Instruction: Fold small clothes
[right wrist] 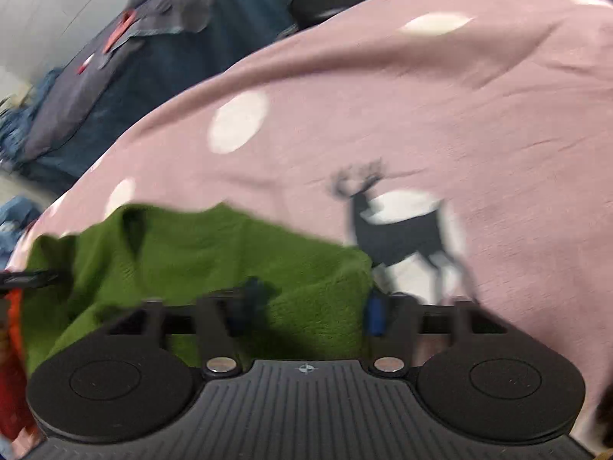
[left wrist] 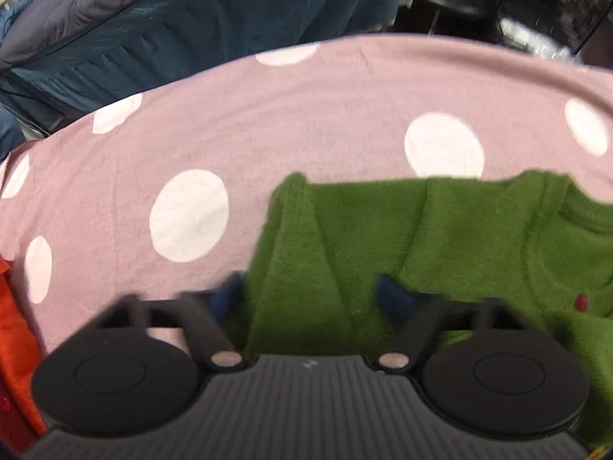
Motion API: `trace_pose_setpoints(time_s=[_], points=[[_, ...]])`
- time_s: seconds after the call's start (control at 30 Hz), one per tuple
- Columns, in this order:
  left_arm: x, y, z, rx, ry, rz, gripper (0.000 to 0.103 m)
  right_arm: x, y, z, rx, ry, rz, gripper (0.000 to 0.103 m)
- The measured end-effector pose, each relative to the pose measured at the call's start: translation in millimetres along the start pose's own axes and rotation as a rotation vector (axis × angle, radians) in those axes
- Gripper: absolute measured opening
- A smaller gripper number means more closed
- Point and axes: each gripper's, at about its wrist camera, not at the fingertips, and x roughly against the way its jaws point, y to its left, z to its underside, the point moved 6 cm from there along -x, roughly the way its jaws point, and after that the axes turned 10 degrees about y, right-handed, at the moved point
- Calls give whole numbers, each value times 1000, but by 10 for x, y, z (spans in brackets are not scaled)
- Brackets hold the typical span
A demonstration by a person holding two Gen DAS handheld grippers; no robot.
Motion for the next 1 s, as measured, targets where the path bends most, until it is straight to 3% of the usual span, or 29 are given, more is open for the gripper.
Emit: trace_pose_setpoints(time_s=[0.07, 0.17, 0.33, 0.5, 0.67, 0.77, 0.83, 0.87, 0.9, 0.93, 0.97, 1.0], points=[[-6, -2, 11, 7, -10, -62, 25, -50, 112, 66, 34, 13, 19, 37], [122, 98, 91, 43, -63, -1, 14, 47, 118, 118, 2, -18, -23, 29], [685, 429, 337, 188, -216, 139, 13, 507, 262, 244, -5, -143, -134, 25], [1532, 733, 787, 331, -394, 289, 13, 1154, 578, 262, 56, -276, -218, 21], [2331, 977, 1396, 374, -572, 262, 8, 1717, 965, 228, 147, -389, -305, 20], [2750, 1134, 1793, 428, -711, 323, 7, 1947, 1200, 253, 176, -430, -424, 20], [2918, 1194, 1973, 409, -732, 252, 7, 2136, 1343, 325, 220, -447, -490, 20], [2906, 1196, 2015, 376, -704, 197, 12, 2190, 1413, 358, 252, -454, -484, 20], [2858, 1179, 2067, 363, -675, 167, 26, 2218, 1474, 396, 279, -457, -466, 20], [2797, 1144, 2104, 361, -654, 158, 36, 2213, 1521, 436, 306, -455, -458, 20], [2725, 1066, 2130, 348, -645, 172, 55, 2216, 1564, 498, 330, -449, -447, 20], [2645, 977, 2141, 329, -635, 181, 67, 2215, 1587, 558, 342, -442, -442, 20]])
